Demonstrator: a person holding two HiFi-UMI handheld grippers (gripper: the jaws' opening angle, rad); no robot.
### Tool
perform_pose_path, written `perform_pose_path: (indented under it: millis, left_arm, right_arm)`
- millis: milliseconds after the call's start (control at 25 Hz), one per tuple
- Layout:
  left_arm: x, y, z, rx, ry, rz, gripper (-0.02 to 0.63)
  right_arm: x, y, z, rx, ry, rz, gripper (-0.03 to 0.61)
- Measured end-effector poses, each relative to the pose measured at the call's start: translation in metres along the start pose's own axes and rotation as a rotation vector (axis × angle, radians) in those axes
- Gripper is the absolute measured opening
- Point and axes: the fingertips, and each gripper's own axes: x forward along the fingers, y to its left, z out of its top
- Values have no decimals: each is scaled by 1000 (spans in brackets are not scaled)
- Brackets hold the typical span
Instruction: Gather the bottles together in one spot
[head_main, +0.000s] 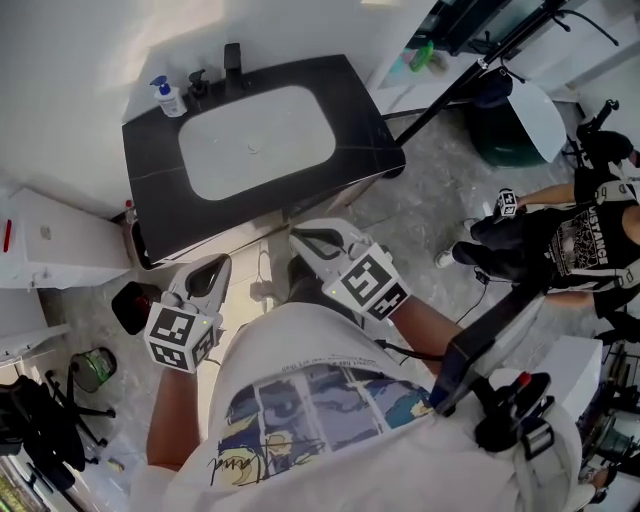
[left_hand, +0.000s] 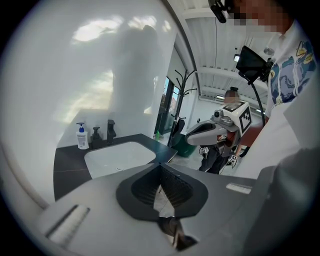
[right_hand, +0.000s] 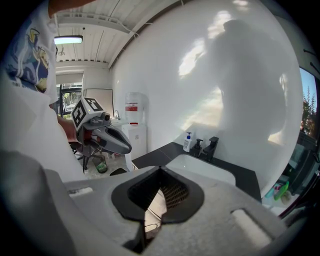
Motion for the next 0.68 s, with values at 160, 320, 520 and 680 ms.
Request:
perform_pose_path:
  millis: [160,320,520,680]
  left_arm:
    - [-1,-1,-4,2,2,0,2]
    - [0,-2,-6,8,7,-4,2]
    - [3,-1,-1,6,0,-11,2]
    - [1,-7,-7,1,7,-8,2]
  right_arm:
    - [-3,1,-2,-3,0,-7,2]
    - [-3,3,-3,-5,0,-10,2]
    - [-3,1,-1,-8,3,-8,2]
    - [-8,6,-4,-11,5,-6,2]
